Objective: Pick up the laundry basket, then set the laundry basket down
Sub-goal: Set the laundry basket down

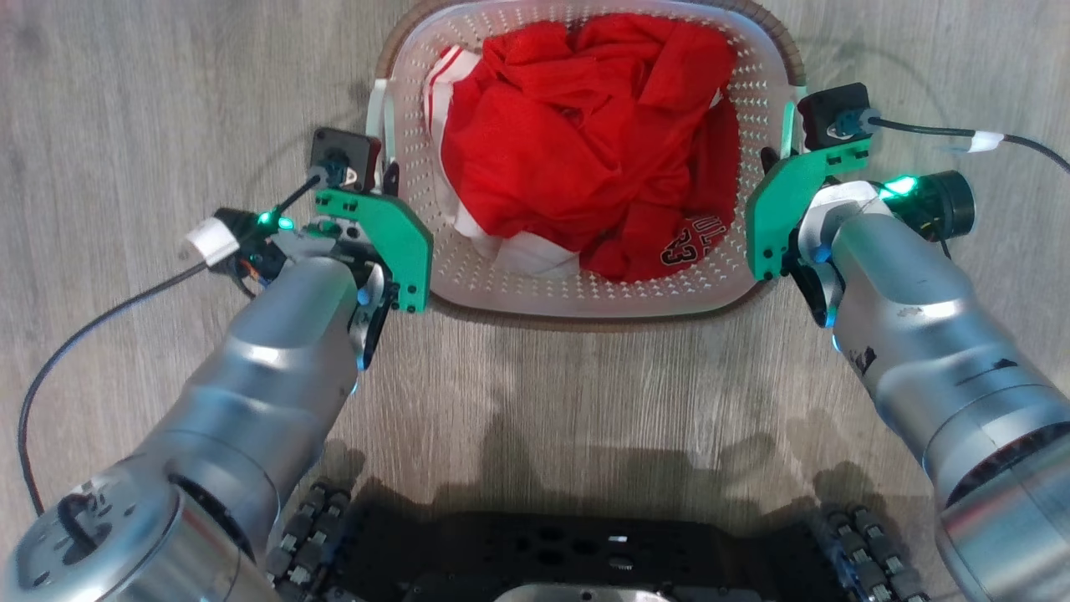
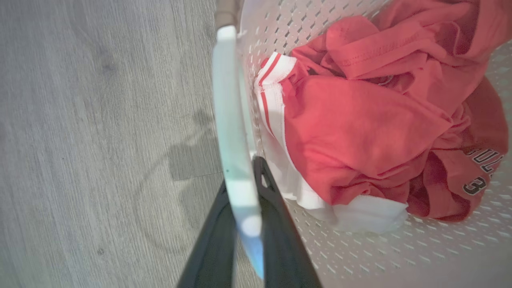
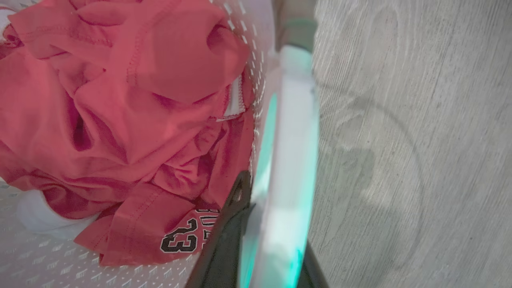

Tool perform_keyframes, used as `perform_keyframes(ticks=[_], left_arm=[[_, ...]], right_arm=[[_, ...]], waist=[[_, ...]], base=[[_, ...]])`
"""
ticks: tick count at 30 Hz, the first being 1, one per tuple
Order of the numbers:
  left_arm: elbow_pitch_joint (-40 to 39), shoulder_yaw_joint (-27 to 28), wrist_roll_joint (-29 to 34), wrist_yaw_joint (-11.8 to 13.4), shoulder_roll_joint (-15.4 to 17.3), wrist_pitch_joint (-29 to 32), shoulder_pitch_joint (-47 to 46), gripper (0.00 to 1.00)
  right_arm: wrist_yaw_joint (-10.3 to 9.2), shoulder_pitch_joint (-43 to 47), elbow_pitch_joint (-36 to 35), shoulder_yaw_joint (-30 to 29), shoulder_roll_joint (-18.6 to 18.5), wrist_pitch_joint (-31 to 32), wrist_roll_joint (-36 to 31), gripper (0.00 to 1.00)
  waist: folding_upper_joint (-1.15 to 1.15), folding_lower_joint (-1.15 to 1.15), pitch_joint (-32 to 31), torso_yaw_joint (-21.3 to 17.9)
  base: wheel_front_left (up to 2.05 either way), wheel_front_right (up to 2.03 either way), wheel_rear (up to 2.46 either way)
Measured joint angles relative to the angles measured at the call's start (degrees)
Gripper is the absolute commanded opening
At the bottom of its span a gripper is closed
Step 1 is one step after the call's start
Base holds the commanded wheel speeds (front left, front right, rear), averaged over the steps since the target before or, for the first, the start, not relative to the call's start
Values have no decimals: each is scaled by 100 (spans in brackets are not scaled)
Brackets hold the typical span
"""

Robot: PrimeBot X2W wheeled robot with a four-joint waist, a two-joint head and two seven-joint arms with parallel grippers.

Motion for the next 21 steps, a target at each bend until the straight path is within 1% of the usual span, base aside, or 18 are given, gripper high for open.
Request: perform_keyframes(ticks=[5,21], left_arm=[[-25,-71,-52,7,1,-9,-80,0],[-25,-209,-226,51,3,-58,-171,0]], right_arm=[[0,-30,-1,-189,-2,-48,-152,0],[0,-119,-7,-412,-5,-75,-419,0]], waist=[[0,0,104,19],[1,0,204,28]], base=[[0,0,0],[0,0,0]])
